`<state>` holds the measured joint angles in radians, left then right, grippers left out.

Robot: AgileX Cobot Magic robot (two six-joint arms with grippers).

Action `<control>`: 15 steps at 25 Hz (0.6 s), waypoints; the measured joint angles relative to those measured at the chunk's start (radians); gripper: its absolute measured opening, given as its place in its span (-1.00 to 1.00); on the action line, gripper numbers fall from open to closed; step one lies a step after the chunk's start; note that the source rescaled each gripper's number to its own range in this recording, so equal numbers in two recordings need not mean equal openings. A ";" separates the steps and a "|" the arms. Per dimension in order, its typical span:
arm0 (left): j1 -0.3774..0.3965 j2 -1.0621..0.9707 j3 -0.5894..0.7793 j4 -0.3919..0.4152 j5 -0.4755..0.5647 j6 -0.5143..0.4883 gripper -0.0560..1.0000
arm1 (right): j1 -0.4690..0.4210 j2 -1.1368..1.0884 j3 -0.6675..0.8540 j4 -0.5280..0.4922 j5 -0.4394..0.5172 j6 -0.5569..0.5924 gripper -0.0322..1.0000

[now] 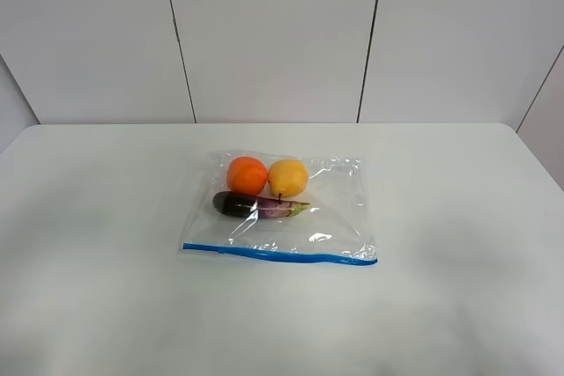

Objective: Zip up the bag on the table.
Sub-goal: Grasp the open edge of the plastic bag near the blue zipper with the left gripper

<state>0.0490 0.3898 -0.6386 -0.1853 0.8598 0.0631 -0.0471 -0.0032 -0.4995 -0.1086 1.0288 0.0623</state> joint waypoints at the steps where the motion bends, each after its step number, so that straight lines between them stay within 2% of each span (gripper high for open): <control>1: 0.000 0.064 -0.020 -0.008 -0.027 0.000 1.00 | 0.000 0.000 0.000 0.000 0.000 0.000 1.00; 6: 0.000 0.378 -0.096 -0.040 -0.134 0.000 1.00 | 0.000 0.000 0.000 0.000 0.000 0.000 1.00; 11: 0.000 0.665 -0.170 -0.075 -0.159 0.004 1.00 | 0.000 0.000 0.000 0.000 0.000 0.000 1.00; 15: 0.000 0.879 -0.233 -0.184 -0.160 0.120 1.00 | 0.000 0.000 0.000 0.000 0.000 0.000 1.00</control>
<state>0.0490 1.2690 -0.8718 -0.3694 0.7000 0.1834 -0.0471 -0.0032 -0.4995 -0.1086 1.0288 0.0623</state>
